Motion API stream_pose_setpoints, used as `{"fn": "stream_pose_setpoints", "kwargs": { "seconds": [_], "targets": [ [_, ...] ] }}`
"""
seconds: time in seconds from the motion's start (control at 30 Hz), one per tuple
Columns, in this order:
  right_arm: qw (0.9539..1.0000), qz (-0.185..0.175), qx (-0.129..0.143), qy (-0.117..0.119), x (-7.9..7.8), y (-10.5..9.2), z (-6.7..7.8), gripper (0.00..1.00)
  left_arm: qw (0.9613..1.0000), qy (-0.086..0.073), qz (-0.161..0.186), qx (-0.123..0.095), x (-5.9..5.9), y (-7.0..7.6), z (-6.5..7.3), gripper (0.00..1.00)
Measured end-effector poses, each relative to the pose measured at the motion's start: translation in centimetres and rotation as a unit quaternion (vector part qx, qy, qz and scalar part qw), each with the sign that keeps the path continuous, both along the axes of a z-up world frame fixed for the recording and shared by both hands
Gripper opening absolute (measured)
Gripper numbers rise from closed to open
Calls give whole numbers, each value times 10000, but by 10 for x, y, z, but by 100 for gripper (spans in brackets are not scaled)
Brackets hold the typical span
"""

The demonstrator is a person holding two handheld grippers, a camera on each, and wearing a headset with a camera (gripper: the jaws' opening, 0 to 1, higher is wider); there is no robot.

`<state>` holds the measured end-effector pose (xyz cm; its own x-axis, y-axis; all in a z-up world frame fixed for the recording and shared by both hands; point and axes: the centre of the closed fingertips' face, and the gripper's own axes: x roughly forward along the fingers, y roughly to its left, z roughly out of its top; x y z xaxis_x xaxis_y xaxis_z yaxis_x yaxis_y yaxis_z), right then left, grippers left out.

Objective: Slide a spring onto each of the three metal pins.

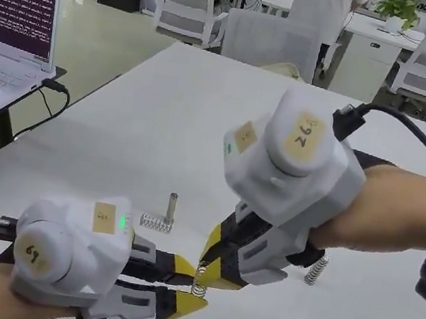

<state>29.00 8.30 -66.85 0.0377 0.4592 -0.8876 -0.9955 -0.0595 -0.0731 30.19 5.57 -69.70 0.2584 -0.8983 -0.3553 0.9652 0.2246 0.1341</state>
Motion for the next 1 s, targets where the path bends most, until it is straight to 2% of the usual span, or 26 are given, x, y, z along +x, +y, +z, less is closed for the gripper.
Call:
{"fn": "stream_pose_setpoints", "kwargs": {
  "seconds": [0.13, 0.17, 0.43, 0.77, 0.83, 1.0],
  "targets": [
    [10000, -22, -25, -3, 1, -2, -1, 8, 10000, 64, 32, -12, 0, 1, -1, 11],
    [10000, -32, -29, -6, 2, -3, -1, 8, 9999, 122, 67, -24, 1, 3, -1, 13],
    [9998, -222, 7, -10, 12, -13, 3, 8, 9990, 246, 295, -220, 7, 13, 3, 22],
    [9991, -411, 79, -56, 22, -19, 8, 8, 9969, 359, 591, -372, 15, 24, 3, 39],
    [9990, -441, 86, -60, 24, -21, 8, 8, 9957, 453, 701, -410, 17, 26, 2, 48],
    [9987, -506, 77, -65, 28, -24, 6, 8, 9941, 488, 865, -442, 21, 33, -1, 56]
  ]
}}
